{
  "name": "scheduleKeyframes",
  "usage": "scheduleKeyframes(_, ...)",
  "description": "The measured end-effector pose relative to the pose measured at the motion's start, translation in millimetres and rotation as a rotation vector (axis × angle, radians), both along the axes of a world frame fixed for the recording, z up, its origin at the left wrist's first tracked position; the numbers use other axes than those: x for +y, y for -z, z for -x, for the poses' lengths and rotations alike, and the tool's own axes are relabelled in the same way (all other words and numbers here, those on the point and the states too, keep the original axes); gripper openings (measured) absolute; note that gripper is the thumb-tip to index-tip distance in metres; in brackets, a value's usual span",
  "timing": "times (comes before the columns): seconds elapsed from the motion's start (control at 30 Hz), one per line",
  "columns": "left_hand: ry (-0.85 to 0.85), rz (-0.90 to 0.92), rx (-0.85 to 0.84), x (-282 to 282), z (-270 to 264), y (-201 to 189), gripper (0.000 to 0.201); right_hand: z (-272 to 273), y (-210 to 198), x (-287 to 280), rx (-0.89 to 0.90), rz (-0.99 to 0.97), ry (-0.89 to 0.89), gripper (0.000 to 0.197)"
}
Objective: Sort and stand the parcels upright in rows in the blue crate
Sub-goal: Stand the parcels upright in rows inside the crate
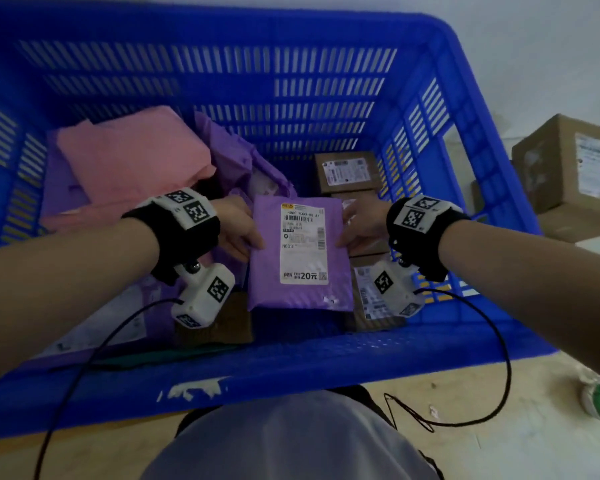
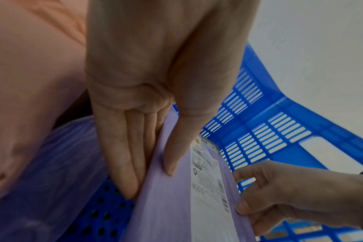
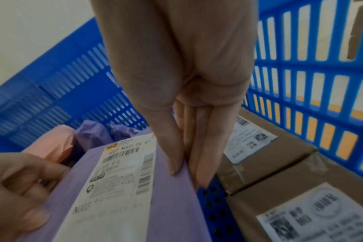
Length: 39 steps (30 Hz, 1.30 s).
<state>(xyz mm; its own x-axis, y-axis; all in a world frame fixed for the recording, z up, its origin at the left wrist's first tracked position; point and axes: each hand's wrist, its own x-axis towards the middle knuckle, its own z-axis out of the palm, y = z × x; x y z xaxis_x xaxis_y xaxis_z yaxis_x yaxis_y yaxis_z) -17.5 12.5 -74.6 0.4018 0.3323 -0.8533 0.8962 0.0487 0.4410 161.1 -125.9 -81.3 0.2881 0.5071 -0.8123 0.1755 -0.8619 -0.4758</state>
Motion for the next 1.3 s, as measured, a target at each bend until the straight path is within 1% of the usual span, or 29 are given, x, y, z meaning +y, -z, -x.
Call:
scheduleKeyframes(0.13,-0.005,0.055,0.052,-10.9,1.3,20.1,0.037,1.5,11.7,0.7,-0.024,0.048,-0.08,0.022)
scheduleKeyframes(0.2,-0.013,0.063,0.068,-15.4,0.2,29.1,0.037,1.7,16.8,0.7,-0.052,0.053,-0.113,0.026)
scheduleKeyframes(0.27,-0.002,0.055,0.078,-17.4,-1.7,36.2,0.034,2.8,22.3,0.9,-0.059,0.065,-0.146,0.025)
scheduleKeyframes(0.33,0.012,0.031,0.087,-17.9,-3.5,42.3,0.024,3.8,27.3,1.1,-0.065,0.071,-0.17,0.025)
scheduleKeyframes(0.43,-0.022,-0.017,0.085,-18.5,-5.1,48.0,0.014,3.5,30.1,2.5,-0.096,0.056,-0.178,0.03)
scheduleKeyframes(0.53,-0.04,-0.063,0.06,-17.7,-6.2,53.6,0.013,1.5,35.0,4.6,-0.124,0.04,-0.209,0.02)
scheduleKeyframes(0.6,-0.023,-0.051,0.069,-17.8,-6.3,55.7,0.017,0.1,37.5,6.4,-0.142,0.085,-0.266,0.016)
scheduleKeyframes(0.63,-0.004,-0.049,0.086,-18.2,-6.3,56.7,0.019,0.4,37.0,7.7,-0.157,0.112,-0.305,0.009)
scheduleKeyframes(0.67,0.018,-0.053,0.101,-18.8,-6.1,57.6,0.022,0.3,36.7,9.7,-0.196,0.131,-0.355,0.009)
scheduleKeyframes(0.73,0.105,-0.096,0.103,-20.1,-4.9,58.1,0.026,1.0,33.9,14.7,-0.382,0.104,-0.486,0.025)
scheduleKeyframes(0.77,0.175,-0.132,0.094,-21.0,-4.1,57.3,0.025,2.6,30.9,17.2,-0.487,0.054,-0.543,0.026)
scheduleKeyframes(0.8,0.247,-0.171,0.083,-21.2,-3.7,56.9,0.026,4.3,28.7,19.3,-0.558,-0.012,-0.582,0.022)
scheduleKeyframes(0.83,0.318,-0.205,0.077,-22.2,-3.3,54.3,0.026,6.5,27.7,21.1,-0.576,-0.073,-0.61,0.022)
scheduleKeyframes(0.9,0.488,-0.293,0.064,-23.9,-4.8,49.4,0.028,11.3,28.3,24.7,-0.533,-0.129,-0.731,0.035)
scheduleKeyframes(0.97,0.646,-0.378,0.003,-25.3,-8.4,47.0,0.032,17.2,30.9,29.2,-0.472,-0.106,-0.855,0.048)
scheduleKeyframes(1.07,0.836,-0.385,-0.071,-27.8,-13.5,56.9,0.046,24.5,38.4,38.3,-0.412,0.016,-1.002,0.068)
scheduleKeyframes(1.13,0.933,-0.39,-0.06,-30.5,-15.0,64.5,0.052,27.2,42.6,43.2,-0.392,0.091,-1.06,0.081)
scheduleKeyframes(1.17,0.948,-0.409,-0.047,-31.1,-16.1,66.6,0.051,27.5,43.9,45.6,-0.378,0.113,-1.076,0.086)
scheduleKeyframes(1.23,1.022,-0.475,-0.011,-31.0,-20.3,71.9,0.054,27.3,45.6,49.3,-0.349,0.149,-1.092,0.091)
scheduleKeyframes(1.3,1.073,-0.443,0.024,-30.7,-26.4,73.5,0.054,25.8,47.1,51.3,-0.317,0.175,-1.094,0.087)
